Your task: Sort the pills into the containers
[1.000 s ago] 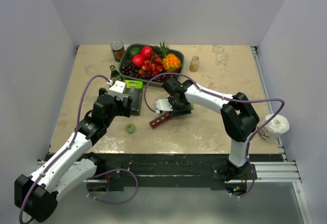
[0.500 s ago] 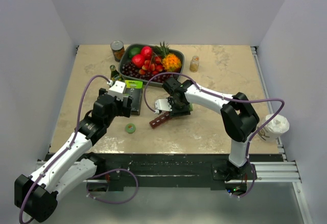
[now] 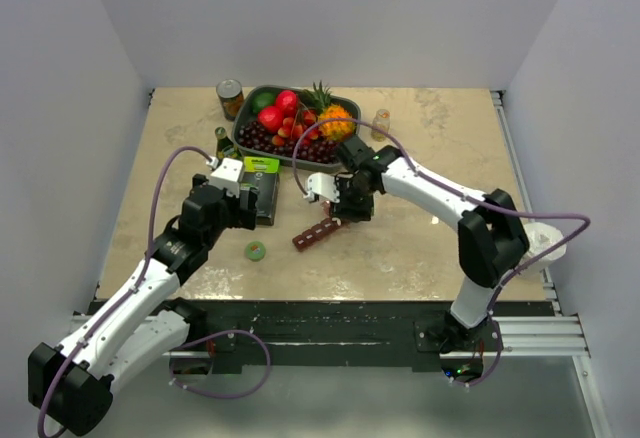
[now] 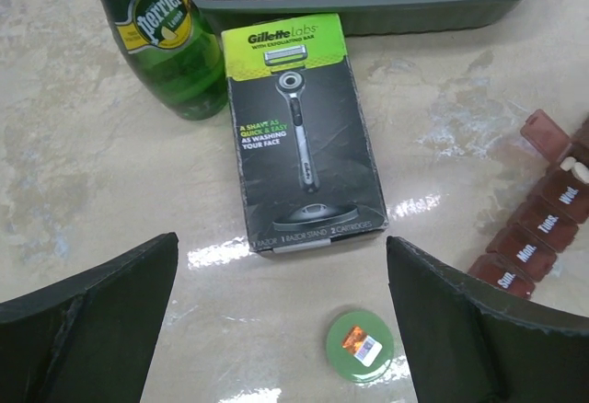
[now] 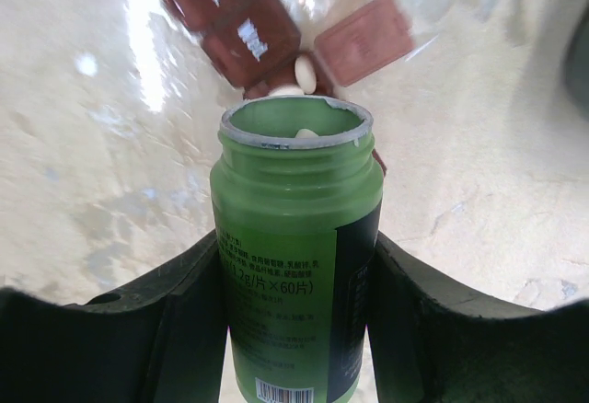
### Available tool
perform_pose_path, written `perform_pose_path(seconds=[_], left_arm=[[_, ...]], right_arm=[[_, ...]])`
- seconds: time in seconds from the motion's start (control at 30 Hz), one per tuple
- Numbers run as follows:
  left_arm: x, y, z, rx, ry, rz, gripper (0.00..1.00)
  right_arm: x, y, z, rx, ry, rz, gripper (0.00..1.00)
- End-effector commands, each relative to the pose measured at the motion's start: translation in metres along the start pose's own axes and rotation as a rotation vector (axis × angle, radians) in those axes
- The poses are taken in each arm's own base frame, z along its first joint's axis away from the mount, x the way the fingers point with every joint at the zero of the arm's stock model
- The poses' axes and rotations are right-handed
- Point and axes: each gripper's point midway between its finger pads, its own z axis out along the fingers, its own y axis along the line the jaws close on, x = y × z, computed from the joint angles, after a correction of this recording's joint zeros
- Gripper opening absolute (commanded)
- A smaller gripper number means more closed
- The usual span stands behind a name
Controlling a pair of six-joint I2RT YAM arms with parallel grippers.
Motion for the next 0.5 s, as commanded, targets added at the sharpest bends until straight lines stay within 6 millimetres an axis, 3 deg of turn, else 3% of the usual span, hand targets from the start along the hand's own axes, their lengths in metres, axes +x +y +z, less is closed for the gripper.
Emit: perform_pose_path(seconds=[0.0, 0.03, 0.07, 0.2, 0.27, 0.33, 0.37, 0.47], left_arm=[[-0.025, -0.014, -0.01, 0.08, -0.054, -0.11, 0.99], [-0.025, -0.022, -0.012, 0.124, -0.051, -0.131, 0.99], [-0.027, -0.028, -0.015, 0.147, -0.051, -0.177, 0.99], [-0.025, -0.044, -0.024, 0.221, -0.002, -0.293, 0.99], [-0.02, -0.05, -0.024, 0.234, 0.044, -0.351, 0.99], [-0.011, -0.051, -0.022, 0.22, 0.094, -0.383, 0.99], [-0.003, -0.053, -0.019, 0.211, 0.133, -0.405, 0.99], [0.023, -0.055, -0.012, 0.173, 0.237, -0.439, 0.99]], right_arm=[[-0.065, -0.014, -0.073, 0.039, -0.397, 0.096, 0.0], [-0.07, -0.012, -0.081, 0.035, -0.45, 0.108, 0.0], [-0.084, -0.005, -0.105, 0.01, -0.572, 0.116, 0.0], [-0.103, 0.001, -0.155, -0.019, -0.865, 0.113, 0.0], [-0.096, -0.004, -0.171, -0.031, -0.949, 0.164, 0.0], [-0.097, 0.006, -0.189, -0.082, -1.07, 0.123, 0.0], [-0.088, 0.004, -0.194, -0.094, -1.101, 0.166, 0.0], [-0.075, 0.009, -0.197, -0.057, -1.174, 0.145, 0.0]])
